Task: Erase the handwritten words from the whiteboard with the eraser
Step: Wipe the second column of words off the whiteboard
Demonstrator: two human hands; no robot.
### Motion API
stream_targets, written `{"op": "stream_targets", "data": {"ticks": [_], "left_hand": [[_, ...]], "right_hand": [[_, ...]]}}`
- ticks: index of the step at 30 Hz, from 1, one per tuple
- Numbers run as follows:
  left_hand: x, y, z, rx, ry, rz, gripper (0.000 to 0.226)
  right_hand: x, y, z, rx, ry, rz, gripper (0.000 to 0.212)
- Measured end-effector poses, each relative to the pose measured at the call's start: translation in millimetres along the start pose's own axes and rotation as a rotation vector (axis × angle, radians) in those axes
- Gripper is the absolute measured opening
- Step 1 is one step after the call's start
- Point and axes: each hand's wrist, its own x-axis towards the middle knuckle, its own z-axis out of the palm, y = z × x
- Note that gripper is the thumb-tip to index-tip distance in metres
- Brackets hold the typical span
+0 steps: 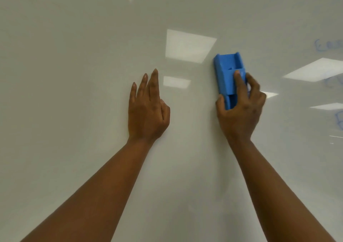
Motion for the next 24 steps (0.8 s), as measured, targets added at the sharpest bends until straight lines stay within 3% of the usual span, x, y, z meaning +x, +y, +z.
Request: {"op": "stream_targets", "data": {"ticks": [5,12,19,24], "left_hand": [[-0.1,1.5,-2.0,-0.014,-0.004,-0.008,0.062],[-2.3,2.4,-6.0,0.025,-0.012,0.048,0.061],[-3.0,0.8,-6.4,0.12,-0.07,0.08,0.057],[-5.1,1.1,-5.4,0.132,-0.068,0.067,0.057]], "right_hand": [[-30.7,-29.1,5.8,0.027,-0.16,-0.34,0.061],[-30.6,-5.5,-17.1,0.002,-0.286,-0.489,0.058],[19.2,69.5,-52.2,-0.177,-0.178,-0.191,0.063],[26.6,113.3,-73.7,-0.258,-0.086,0.156,0.063]]}}
